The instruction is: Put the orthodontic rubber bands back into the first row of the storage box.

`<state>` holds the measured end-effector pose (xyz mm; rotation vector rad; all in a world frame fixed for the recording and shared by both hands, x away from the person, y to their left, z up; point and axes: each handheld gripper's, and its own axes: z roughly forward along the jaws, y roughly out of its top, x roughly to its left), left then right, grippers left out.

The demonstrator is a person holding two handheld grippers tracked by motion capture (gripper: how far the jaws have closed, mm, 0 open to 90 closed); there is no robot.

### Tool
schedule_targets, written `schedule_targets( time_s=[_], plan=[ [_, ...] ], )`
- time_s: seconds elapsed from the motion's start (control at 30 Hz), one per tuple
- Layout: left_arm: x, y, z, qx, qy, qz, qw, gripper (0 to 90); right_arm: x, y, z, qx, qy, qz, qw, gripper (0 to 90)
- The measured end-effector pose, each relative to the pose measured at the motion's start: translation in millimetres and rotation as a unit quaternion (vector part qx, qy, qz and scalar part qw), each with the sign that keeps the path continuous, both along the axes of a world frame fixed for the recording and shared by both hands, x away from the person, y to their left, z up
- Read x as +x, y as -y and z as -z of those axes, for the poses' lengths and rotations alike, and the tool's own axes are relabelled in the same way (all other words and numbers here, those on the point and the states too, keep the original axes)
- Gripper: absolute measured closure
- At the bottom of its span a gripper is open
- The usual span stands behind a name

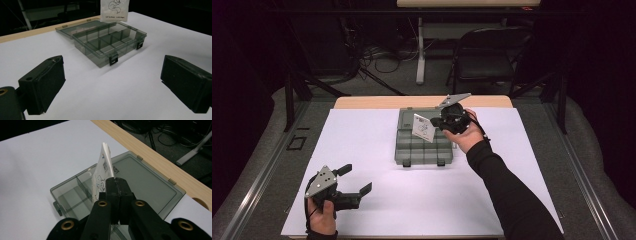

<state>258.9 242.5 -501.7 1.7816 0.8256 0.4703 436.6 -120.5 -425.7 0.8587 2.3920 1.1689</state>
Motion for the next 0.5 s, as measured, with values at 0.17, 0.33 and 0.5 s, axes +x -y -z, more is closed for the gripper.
schedule_targets(
  time_s=[0.17, 0.33, 0.5],
  plan=[
    [0.4, 0.1, 0.3, 0.000, 0.000, 0.000, 1.0000, 5.4, 9.2, -2.3, 5.5, -0.008, -0.005, 0.005, 0.9999, 90.0],
    [0.7, -0.1, 0.6, 0.000, -0.001, 0.000, 1.0000, 5.4, 17.4, -0.9, 11.7, -0.011, -0.010, 0.013, 0.9998, 90.0],
    [0.6, 0.2, 0.7, -0.001, -0.001, 0.000, 1.0000, 5.4, 23.5, 3.1, 17.6, -0.017, -0.010, 0.023, 0.9996, 90.0]
  ],
)
